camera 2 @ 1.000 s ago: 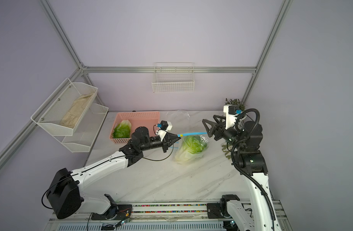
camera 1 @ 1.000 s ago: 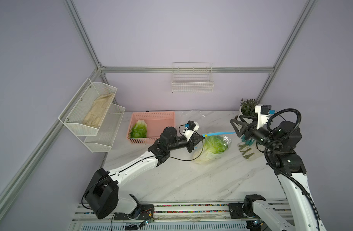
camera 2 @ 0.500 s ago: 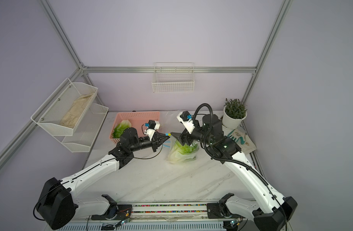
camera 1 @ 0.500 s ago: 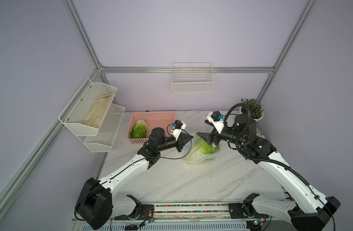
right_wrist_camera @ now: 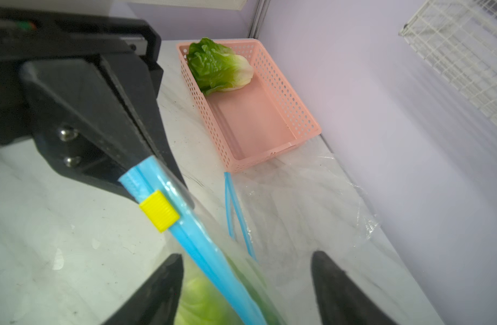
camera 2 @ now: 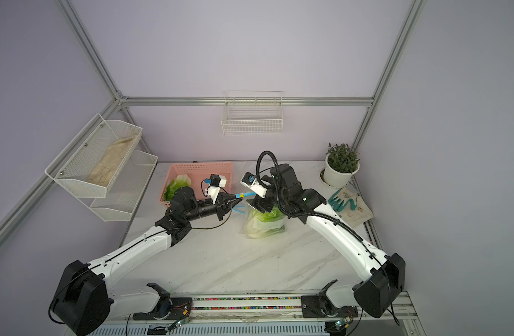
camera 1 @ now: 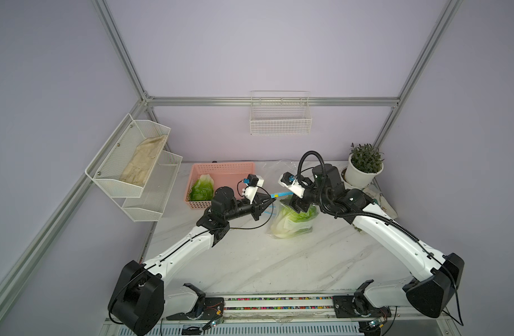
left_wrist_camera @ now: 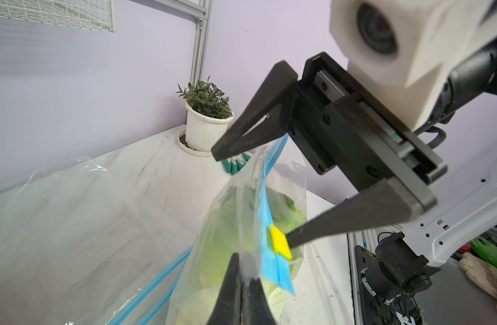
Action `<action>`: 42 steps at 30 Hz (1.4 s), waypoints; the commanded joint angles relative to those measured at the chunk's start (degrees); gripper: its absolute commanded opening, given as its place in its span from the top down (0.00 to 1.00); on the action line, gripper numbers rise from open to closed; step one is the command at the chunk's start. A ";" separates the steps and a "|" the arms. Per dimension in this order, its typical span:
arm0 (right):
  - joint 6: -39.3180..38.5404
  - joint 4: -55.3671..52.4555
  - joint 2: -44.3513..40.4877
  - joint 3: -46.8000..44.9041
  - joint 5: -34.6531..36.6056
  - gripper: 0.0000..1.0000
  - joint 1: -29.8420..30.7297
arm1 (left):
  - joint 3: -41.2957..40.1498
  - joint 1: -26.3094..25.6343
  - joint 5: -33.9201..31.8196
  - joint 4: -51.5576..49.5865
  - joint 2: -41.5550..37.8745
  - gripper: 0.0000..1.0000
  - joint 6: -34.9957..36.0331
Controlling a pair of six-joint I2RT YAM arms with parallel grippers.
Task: Open the zip-top bag and take out the chinese cabbages
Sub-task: Pick up the zipper food storage bag at the center of the board.
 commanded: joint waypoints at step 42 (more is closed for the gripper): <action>2.97 0.27 -6.25 -0.02 -1.35 1.00 0.25 | 5.51 0.62 8.27 3.70 3.33 0.46 9.29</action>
